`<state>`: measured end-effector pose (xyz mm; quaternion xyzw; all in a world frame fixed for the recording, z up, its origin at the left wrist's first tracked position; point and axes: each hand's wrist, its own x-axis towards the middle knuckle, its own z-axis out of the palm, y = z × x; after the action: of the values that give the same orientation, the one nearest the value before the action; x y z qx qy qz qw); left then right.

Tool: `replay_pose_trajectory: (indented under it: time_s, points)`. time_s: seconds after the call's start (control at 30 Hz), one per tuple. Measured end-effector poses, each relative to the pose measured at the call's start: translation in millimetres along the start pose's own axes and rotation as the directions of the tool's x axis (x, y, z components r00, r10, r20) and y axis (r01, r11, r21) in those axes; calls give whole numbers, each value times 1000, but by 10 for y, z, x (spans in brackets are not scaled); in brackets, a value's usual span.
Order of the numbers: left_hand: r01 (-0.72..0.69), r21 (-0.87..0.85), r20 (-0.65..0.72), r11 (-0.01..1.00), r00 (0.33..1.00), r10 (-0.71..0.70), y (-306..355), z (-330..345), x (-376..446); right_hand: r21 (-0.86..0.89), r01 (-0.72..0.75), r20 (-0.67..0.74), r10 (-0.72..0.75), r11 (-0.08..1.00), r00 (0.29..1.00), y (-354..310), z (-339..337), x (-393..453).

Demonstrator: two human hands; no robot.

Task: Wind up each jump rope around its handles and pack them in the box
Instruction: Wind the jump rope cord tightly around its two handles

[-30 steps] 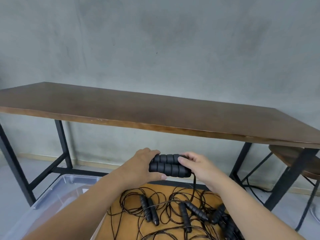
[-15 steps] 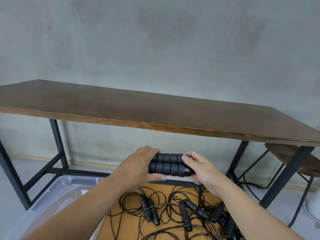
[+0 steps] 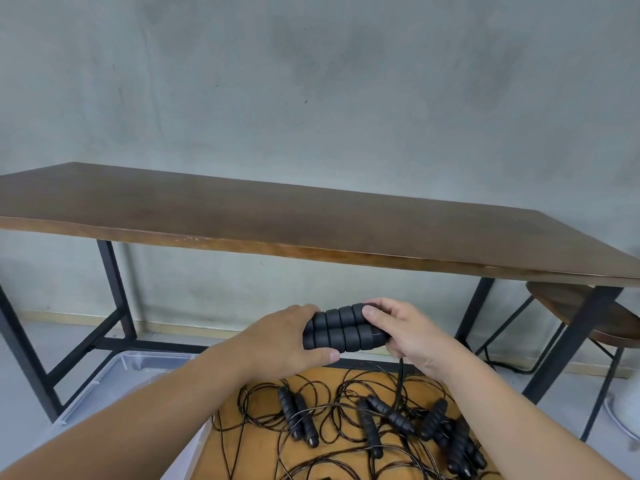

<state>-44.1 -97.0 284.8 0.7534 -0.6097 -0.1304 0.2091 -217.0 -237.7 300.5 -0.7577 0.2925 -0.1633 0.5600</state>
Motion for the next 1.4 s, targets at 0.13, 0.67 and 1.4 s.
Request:
replay_pose_trajectory:
  time_s: [0.13,0.67,1.4]
  points:
    - [1,71,-83,997,997,5,54,53,-48,61,-26,20,25,998,999,13,-97,1]
    - [124,-302,-176,945,967,-183,270,-348,38,384,20,-86,14,923,996,107,111,-226]
    - [237,-829,161,507,969,-190,445,-53,134,331,-255,284,161,909,945,15,556,-363]
